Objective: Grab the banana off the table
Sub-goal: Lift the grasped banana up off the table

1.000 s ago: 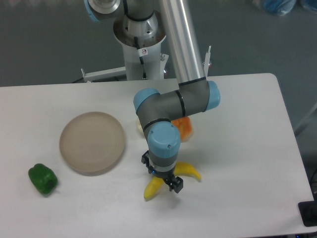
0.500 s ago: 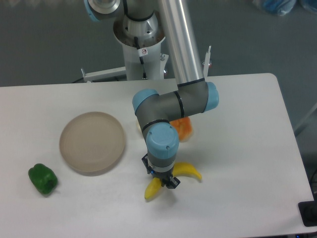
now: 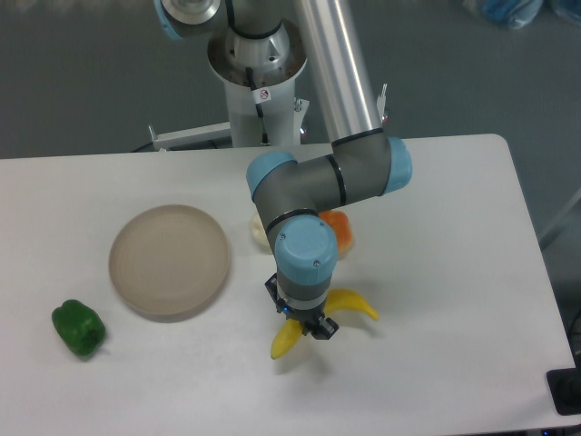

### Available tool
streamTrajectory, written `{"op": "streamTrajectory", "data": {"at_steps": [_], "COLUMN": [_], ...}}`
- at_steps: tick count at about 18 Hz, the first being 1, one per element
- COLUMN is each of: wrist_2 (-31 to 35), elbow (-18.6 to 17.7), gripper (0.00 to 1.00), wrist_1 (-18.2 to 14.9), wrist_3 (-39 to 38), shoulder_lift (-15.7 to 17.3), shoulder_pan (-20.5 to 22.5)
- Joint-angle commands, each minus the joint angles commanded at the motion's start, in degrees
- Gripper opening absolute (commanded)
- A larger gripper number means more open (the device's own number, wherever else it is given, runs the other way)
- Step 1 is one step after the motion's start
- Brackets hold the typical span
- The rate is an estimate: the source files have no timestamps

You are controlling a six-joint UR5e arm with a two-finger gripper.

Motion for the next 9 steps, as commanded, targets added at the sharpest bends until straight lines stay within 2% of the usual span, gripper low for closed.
{"op": "streamTrajectory", "data": {"at_steps": [5, 9], "wrist_2": [0.1, -0.1], "elbow": [4.7, 6.7], "gripper": [0.24, 0.21], "wrist_1": [-3.1, -2.9], "wrist_3": [0.2, 0.7], "shoulder_lift": [0.1, 0.2], "shoulder_pan": [1.2, 2.7]}}
